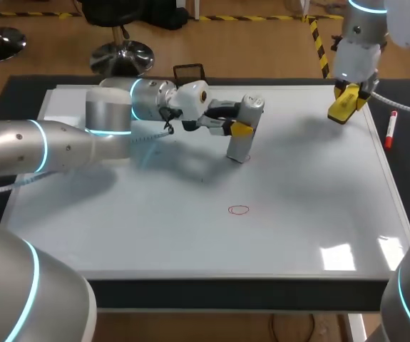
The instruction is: Pick up the inspection probe, press it on each red-marked spot on the whiteboard one by one, put down the probe, pick up the eraser, and wipe off all the red marks.
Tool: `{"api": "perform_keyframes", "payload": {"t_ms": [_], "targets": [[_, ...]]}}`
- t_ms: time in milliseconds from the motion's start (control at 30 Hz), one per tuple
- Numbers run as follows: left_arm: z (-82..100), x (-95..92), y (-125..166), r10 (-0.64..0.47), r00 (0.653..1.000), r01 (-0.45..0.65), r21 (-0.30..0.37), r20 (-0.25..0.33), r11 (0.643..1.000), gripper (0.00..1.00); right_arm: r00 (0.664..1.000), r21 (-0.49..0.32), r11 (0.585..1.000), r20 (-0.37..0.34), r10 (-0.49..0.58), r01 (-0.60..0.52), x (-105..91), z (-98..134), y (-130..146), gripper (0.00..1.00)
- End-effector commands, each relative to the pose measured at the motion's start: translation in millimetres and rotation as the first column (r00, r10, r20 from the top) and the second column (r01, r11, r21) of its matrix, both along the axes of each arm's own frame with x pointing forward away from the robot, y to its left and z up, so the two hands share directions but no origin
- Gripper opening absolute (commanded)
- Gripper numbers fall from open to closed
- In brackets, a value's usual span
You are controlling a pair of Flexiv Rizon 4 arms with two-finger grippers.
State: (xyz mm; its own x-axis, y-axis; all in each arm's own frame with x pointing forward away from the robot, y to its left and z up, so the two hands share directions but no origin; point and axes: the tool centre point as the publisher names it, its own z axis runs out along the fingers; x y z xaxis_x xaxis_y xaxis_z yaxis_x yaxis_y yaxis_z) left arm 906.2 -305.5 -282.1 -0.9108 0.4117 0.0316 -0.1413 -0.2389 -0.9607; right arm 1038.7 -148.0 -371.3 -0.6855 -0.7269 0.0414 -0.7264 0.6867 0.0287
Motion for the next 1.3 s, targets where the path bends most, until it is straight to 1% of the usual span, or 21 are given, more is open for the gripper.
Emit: {"api": "perform_keyframes", "payload": {"t_ms": [33,67,133,167,333,467,600,800,933,967,1033,1067,1300], "targets": [[-7.2,3.3,-4,-0.006,1.0,0.005,-0.013,-0.012,1.0,0.0,1.0,-0.004,1.0,-0.002,0.002,-0.002,0.3,1,0,0.0],[-8.1,3.9,-4,-0.005,1.0,0.004,-0.023,-0.024,1.0,0.0,1.0,-0.004,1.0,-0.002,0.002,-0.002,0.3,1,0,0.0],[-10.4,5.0,-5,-0.003,1.0,0.003,-0.016,-0.024,1.0,0.0,1.0,-0.004,1.0,-0.002,0.002,-0.002,0.3,1,0,0.0],[-12.1,5.9,-4,0.001,0.999,-0.001,-0.02,-0.034,1.0,0.0,1.0,-0.004,1.0,-0.002,0.002,-0.002,0.3,1,0,0.0],[-18.4,8.0,-3,0.013,0.999,-0.013,-0.003,-0.037,1.0,0.0,1.0,-0.004,1.0,-0.002,0.002,-0.002,0.3,1,0,0.0],[-20.2,8.9,-2,0.02,0.999,-0.02,0.016,-0.027,1.0,0.0,1.0,-0.004,1.0,-0.002,0.002,-0.002,0.3,1,0,0.0],[-18.3,7.5,2,0.029,0.999,-0.03,0.059,0.016,0.998,0.0,1.0,-0.004,1.0,-0.002,0.002,-0.002,0.3,1,0,0.0],[-16.9,4.9,5,0.03,0.998,-0.035,0.103,0.053,0.994,0.0,1.0,-0.004,1.0,-0.002,0.002,-0.002,0.3,1,0,0.0],[-18.8,3.1,6,0.03,0.998,-0.037,0.12,0.059,0.992,0.0,1.0,-0.004,1.0,-0.002,0.002,-0.002,0.3,1,0,0.0],[-19.4,2.6,6,0.031,0.997,-0.04,0.134,0.069,0.99,0.0,1.0,-0.004,1.0,-0.002,0.002,-0.002,0.3,1,0,0.0],[-20.1,1.4,6,0.03,0.997,-0.039,0.134,0.068,0.99,0.0,1.0,-0.004,1.0,-0.002,0.002,-0.002,0.3,1,0,0.0],[-20.5,0.7,6,0.032,0.996,-0.044,0.151,0.08,0.988,0.0,1.0,-0.004,1.0,-0.002,0.002,-0.002,0.3,1,0,0.0],[-22.2,-0.7,6,0.032,0.996,-0.045,0.16,0.081,0.986,0.0,1.0,-0.004,1.0,-0.002,0.002,-0.002,0.3,1,0,0.0]]}}
